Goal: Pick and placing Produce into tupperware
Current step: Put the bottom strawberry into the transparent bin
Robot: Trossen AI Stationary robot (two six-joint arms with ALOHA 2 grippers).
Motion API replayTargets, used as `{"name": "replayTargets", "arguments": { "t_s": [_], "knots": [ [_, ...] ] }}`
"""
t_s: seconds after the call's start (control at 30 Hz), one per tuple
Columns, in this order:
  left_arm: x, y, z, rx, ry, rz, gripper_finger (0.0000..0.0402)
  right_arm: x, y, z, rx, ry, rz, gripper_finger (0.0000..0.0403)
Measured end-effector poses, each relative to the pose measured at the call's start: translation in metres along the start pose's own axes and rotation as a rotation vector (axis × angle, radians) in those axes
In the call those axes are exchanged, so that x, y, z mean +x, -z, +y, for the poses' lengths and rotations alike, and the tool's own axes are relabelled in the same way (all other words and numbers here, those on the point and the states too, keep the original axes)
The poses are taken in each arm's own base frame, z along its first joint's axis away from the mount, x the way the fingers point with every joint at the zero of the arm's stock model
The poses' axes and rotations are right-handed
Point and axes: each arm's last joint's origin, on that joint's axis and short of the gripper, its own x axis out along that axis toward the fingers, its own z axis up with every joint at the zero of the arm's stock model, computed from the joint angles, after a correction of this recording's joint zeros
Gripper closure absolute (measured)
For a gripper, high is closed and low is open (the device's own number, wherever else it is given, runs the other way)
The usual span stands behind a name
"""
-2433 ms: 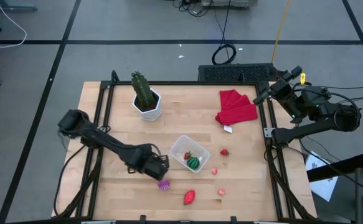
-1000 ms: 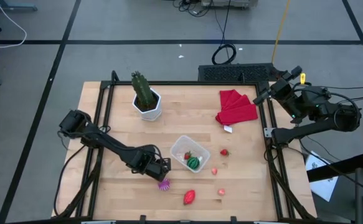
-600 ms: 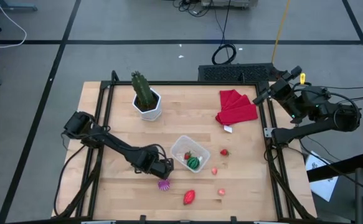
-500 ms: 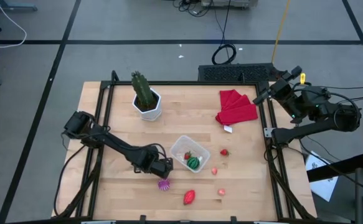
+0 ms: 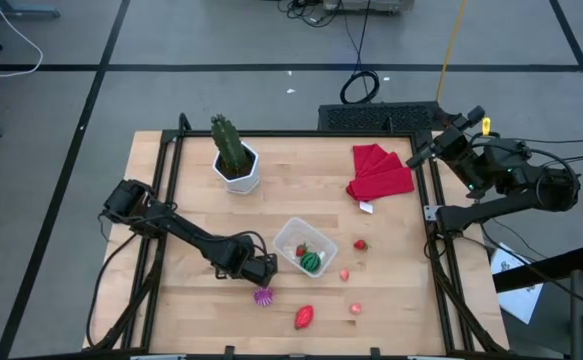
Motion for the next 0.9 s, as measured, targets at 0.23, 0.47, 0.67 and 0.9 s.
{"name": "replayTargets", "arguments": {
  "t_s": [0.23,0.47,0.67,0.9],
  "knots": [
    [-0.006,-0.001,0.000,-0.026,0.012,-0.002,0.0227,0.000,0.000,0.000,0.000,0.000,0.000,0.0193],
    [-0.038,-0.003,0.005,0.012,0.073,-0.026,0.0227,0.000,0.000,0.000,0.000,0.000,0.000,0.0193],
    [-0.056,-0.002,0.026,0.084,-0.025,-0.060,0.0227,0.000,0.000,0.000,0.000,0.000,0.000,0.0193],
    [-0.054,0.002,0.036,0.149,-0.113,-0.050,0.0227,0.000,0.000,0.000,-0.002,0.000,0.000,0.0193]
  ]
}}
